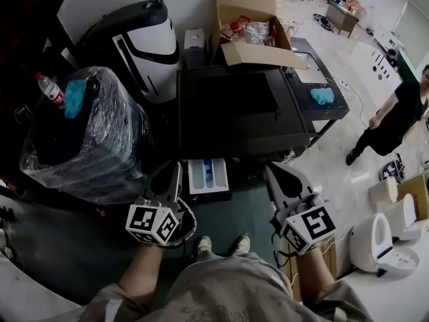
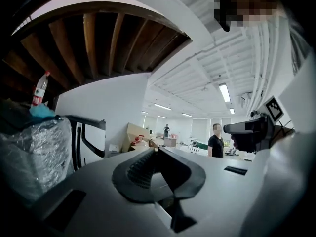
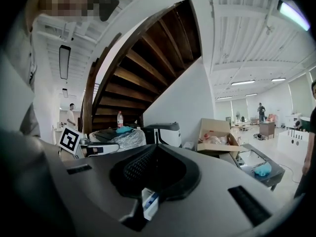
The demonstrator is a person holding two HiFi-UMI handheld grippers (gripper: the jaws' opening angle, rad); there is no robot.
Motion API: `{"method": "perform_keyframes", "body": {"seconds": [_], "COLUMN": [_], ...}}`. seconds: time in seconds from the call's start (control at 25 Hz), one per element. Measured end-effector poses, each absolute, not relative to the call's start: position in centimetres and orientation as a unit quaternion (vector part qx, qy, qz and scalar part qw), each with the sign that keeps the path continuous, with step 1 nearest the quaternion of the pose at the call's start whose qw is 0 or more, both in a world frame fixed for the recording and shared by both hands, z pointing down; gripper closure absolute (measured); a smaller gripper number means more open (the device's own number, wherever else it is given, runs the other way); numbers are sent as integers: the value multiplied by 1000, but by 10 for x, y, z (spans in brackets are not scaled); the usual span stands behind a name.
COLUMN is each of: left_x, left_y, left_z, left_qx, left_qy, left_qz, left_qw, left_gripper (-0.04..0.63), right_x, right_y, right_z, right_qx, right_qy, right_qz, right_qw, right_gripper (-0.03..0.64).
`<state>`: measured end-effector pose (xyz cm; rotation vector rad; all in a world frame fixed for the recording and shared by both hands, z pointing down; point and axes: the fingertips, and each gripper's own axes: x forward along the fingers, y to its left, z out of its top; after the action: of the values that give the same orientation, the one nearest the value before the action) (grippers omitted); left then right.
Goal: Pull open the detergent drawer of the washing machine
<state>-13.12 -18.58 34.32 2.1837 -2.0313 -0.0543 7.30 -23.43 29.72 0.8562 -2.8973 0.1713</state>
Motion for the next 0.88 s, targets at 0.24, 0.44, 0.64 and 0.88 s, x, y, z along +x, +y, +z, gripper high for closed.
{"method": "perform_keyframes", "body": {"seconds": [0.24,0.44,0.64,0.88], "left_x": [-123,-120,-116,-114], "left_y": [-181,-176,-177,-178], "left_z": [302,283,280,276], "left_qx": [738,740,744,749], "left_qy": [-674,-671,-666,-661], "left_qz": [22,39,47,44], "left_qw": [30,-2,-11,-9], "left_gripper": [571,575,577,577], "right_x": [80,85,87,83], "right_y": [-230,-227,-230,-231], "right_z": [269,258,261,262], "right_qx": [287,293,296,291], "right_qy": [-957,-956,-954,-956], "right_qz": [30,22,24,23], "right_qw": [33,22,24,30], "right_gripper": [586,586,586,586]}}
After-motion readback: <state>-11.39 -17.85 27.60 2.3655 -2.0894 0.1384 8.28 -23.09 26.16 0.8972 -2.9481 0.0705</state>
